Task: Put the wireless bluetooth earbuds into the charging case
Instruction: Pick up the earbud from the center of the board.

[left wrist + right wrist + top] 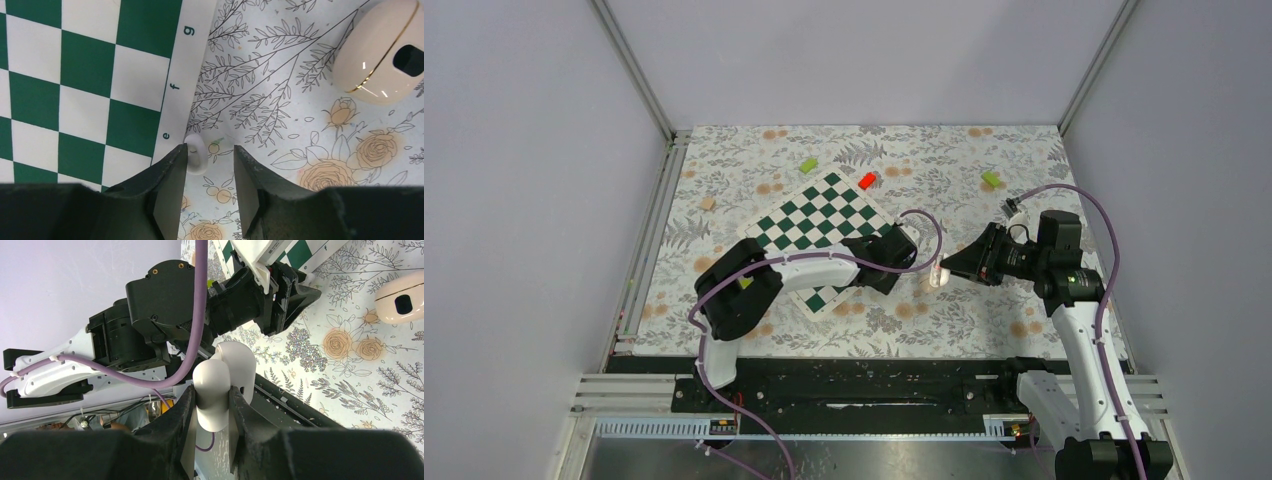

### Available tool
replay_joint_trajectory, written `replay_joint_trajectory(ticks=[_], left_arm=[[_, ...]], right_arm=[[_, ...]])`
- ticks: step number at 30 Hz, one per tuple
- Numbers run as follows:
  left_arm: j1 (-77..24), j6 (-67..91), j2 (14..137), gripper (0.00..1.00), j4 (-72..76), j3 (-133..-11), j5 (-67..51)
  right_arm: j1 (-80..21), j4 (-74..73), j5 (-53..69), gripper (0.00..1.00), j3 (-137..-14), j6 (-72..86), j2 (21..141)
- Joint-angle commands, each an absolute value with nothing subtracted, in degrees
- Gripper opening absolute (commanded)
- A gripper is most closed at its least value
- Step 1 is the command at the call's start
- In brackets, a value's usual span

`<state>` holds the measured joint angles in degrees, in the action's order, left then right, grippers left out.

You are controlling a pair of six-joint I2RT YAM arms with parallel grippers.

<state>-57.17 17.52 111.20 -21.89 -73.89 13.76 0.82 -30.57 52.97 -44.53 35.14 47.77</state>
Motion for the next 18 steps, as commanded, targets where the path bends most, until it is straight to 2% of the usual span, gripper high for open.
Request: replay_joint_trajectory(ticks=[1,8,11,14,18], left_arm=[[-57.39,16.79,111.85,0.38,-22.39,-75.31,15.74],[-57.4,17.05,111.63,0.24,-22.42,-75.28,16.25],[-57.38,17.13,111.12,0.16,-22.41,-75.18,17.24],[-57.31,17.27,109.97,0.01,-23.66,-75.85,18.05],[-57.16,18.42,107.04,0.0,-26.46,-77.66,17.53]], right_arm=[[1.05,-30.51,53.09,0.0,-46.54,34.27,47.77],[1.05,-30.51,53.24,0.0,-46.44,34.28,47.74],[1.05,-30.51,53.43,0.0,-46.41,34.23,47.84],[1.06,-30.56,53.48,0.0,-46.41,34.27,47.65],[1.06,-30.44,53.39,0.0,-46.14,34.14,47.73]])
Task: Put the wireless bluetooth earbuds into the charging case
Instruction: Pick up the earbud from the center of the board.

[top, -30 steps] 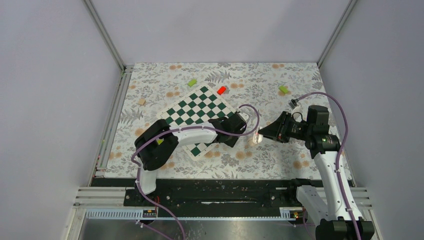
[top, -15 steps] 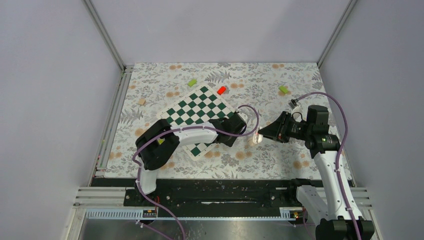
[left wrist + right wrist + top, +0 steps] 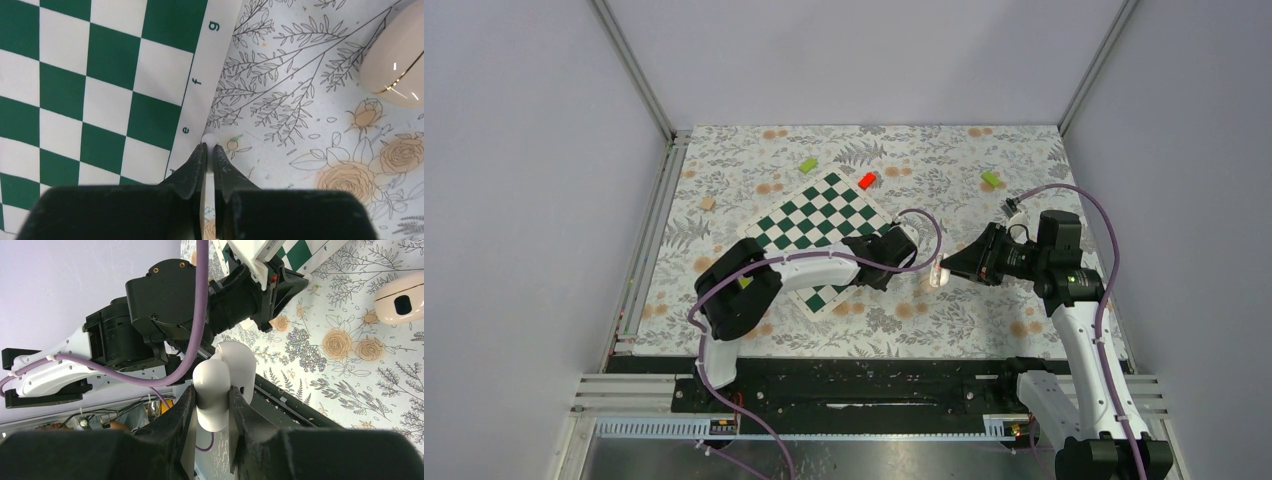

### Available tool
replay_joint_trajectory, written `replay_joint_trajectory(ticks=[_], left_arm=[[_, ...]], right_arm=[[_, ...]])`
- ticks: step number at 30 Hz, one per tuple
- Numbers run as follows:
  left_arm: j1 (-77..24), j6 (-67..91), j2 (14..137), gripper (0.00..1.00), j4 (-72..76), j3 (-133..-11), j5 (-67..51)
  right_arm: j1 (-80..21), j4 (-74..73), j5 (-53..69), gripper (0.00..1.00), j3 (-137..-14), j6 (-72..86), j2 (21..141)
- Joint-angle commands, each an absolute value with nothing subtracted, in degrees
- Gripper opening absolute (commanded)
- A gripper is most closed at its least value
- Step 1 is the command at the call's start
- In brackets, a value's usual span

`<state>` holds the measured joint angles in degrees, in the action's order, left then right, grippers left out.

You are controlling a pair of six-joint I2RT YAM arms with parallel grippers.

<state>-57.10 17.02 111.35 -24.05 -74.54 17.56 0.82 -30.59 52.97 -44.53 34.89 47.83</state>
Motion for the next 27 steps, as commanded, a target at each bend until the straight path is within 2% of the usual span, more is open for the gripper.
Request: replay_joint_trajectory(ticks=[1,5,11,17,23,27], left_arm=[[-56.96,19.0,105.91,0.0,-27.27,-78.13,16.98],[-54.63,22.68,100.02,0.0,-30.17,-79.78,11.43],[-49.36,30.91,89.53,0.0,-27.93,-79.46,-3.76],[-49.36,36.02,85.05,0.0,-26.0,-81.23,-7.69],[-49.69,40.08,83.69,0.0,-21.39,-79.52,-17.17],[-50.75,38.35,82.44,0.0,-21.03,-79.59,-16.96]], right_arm=[[1.06,-30.46,53.36,0.0,-45.96,34.11,47.78],[1.05,-30.06,53.35,0.0,-45.36,34.11,47.84],[1.05,-25.89,53.74,0.0,-43.42,36.34,47.83],[0.99,-25.02,53.8,0.0,-42.8,36.92,46.99],[0.9,-23.57,52.55,0.0,-41.85,38.08,45.33],[0.29,-19.57,50.9,0.0,-41.7,40.84,45.21]])
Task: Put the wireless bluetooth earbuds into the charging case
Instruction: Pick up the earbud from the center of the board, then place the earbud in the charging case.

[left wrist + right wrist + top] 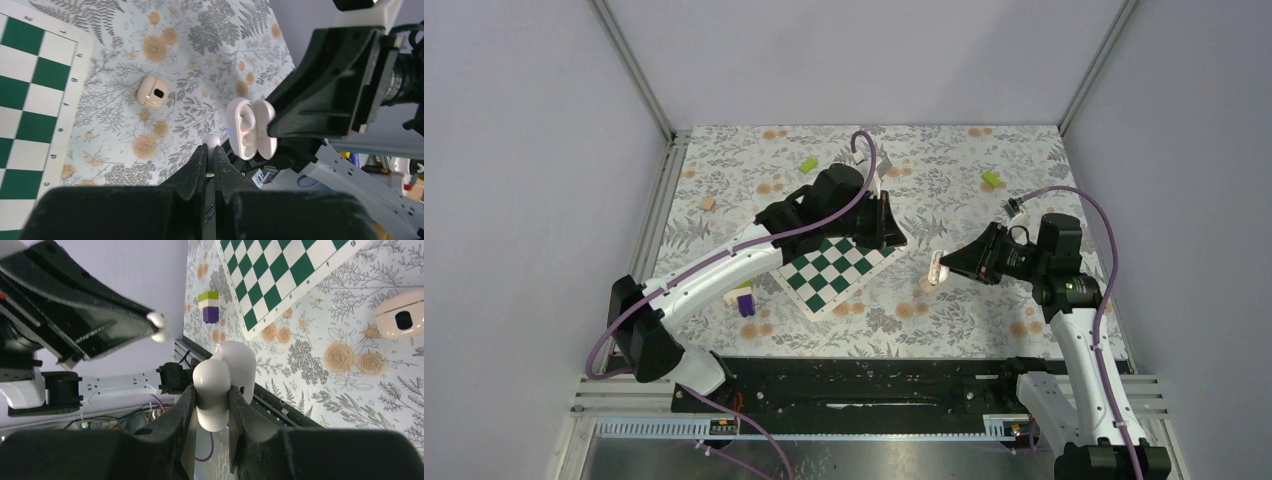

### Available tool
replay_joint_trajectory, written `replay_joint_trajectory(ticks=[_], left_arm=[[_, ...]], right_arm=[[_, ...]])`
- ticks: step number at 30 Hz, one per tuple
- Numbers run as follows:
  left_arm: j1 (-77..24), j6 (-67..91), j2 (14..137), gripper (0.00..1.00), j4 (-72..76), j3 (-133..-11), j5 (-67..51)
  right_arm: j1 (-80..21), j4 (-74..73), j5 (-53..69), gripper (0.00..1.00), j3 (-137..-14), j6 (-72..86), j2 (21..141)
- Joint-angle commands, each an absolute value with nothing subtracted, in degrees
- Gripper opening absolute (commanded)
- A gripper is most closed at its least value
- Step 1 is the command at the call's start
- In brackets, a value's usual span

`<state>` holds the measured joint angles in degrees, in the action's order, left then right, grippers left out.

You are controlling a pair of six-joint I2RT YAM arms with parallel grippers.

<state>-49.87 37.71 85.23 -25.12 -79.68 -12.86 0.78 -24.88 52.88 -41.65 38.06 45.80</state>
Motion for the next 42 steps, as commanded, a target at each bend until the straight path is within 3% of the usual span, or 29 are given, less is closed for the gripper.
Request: replay_joint_trajectory(ticks=[1,9,17,42], left_arm=[[-50.81,38.39,82.18,0.0,-21.01,-79.65,-16.74],[-54.03,38.41,83.01,0.0,-20.35,-78.96,-13.2],[-56.08,42.27,81.15,0.0,-10.25,-73.68,-8.62],[-57.62,39.11,81.18,0.0,-9.7,-74.13,-1.56]], right_arm=[[-1.07,-19.75,49.84,0.0,-42.19,40.74,45.36],[-5.02,-18.28,43.23,0.0,-43.5,42.93,45.87],[-6.21,-6.67,39.17,0.0,-37.72,54.07,43.18],[-8.21,-3.06,39.37,0.0,-37.53,56.36,44.23]])
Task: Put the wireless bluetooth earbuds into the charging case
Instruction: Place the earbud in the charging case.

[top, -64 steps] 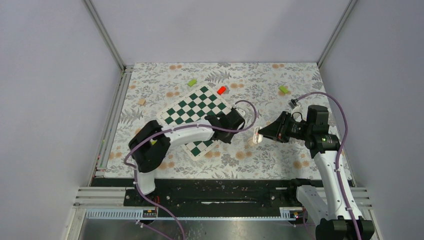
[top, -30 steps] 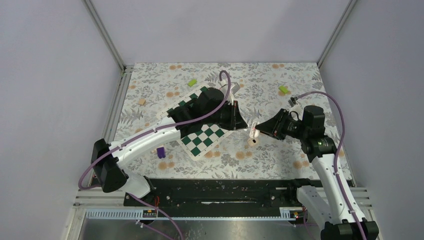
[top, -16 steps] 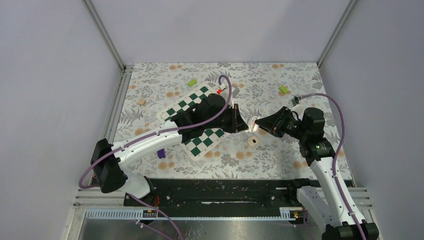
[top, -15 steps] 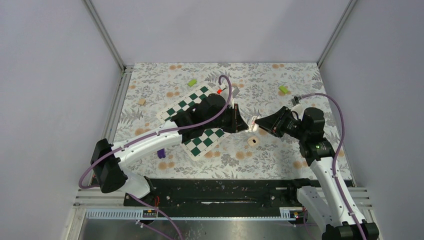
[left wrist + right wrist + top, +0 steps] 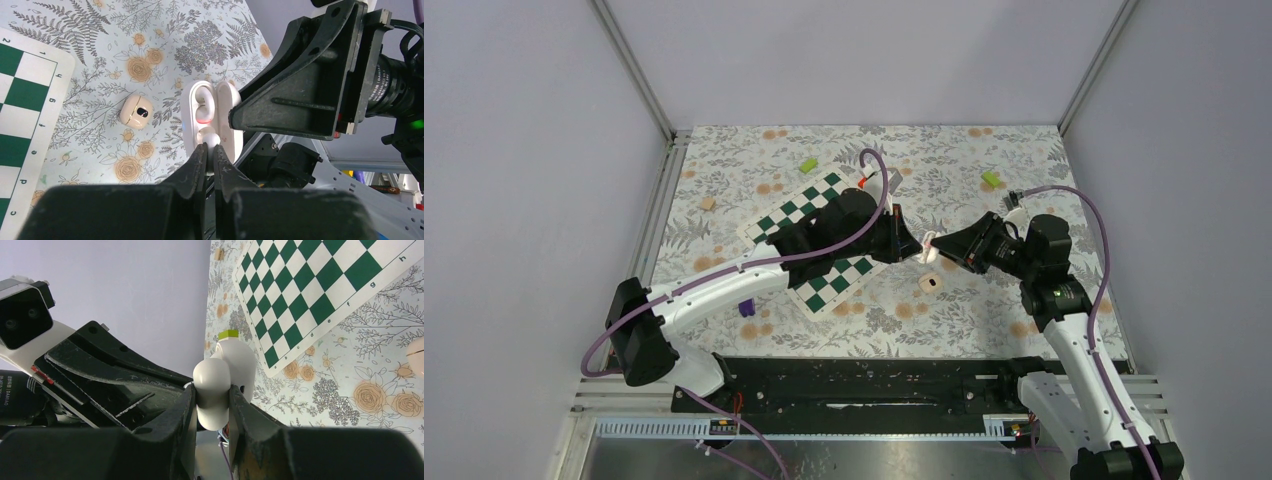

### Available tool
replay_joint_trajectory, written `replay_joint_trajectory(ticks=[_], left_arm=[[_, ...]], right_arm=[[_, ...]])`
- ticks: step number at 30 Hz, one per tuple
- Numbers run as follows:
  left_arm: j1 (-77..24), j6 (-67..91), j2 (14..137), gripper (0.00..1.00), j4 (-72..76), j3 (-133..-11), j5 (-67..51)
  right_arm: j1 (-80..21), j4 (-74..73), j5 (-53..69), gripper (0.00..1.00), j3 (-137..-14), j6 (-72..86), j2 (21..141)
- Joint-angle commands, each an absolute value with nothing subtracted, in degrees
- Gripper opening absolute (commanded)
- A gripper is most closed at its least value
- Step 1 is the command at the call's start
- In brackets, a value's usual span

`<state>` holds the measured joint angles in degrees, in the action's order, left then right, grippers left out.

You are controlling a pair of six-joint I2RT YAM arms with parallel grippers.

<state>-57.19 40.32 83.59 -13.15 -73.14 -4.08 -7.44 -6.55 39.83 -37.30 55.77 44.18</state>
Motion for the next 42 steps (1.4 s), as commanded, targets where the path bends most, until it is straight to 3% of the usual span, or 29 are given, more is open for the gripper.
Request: replay_joint_trajectory(ticks=[1,42], left_arm=[[-57.58,39.03,81.45,0.0,-9.74,-74.2,-1.89],[-59.4,35.21,83.62,0.0,-11.77,-76.09,3.32]], right_arm=[[-8.29,-2.77,39.42,0.0,-37.51,56.63,44.28],[-8.62,2.28,42.19,0.0,-38.03,60.46,44.37]])
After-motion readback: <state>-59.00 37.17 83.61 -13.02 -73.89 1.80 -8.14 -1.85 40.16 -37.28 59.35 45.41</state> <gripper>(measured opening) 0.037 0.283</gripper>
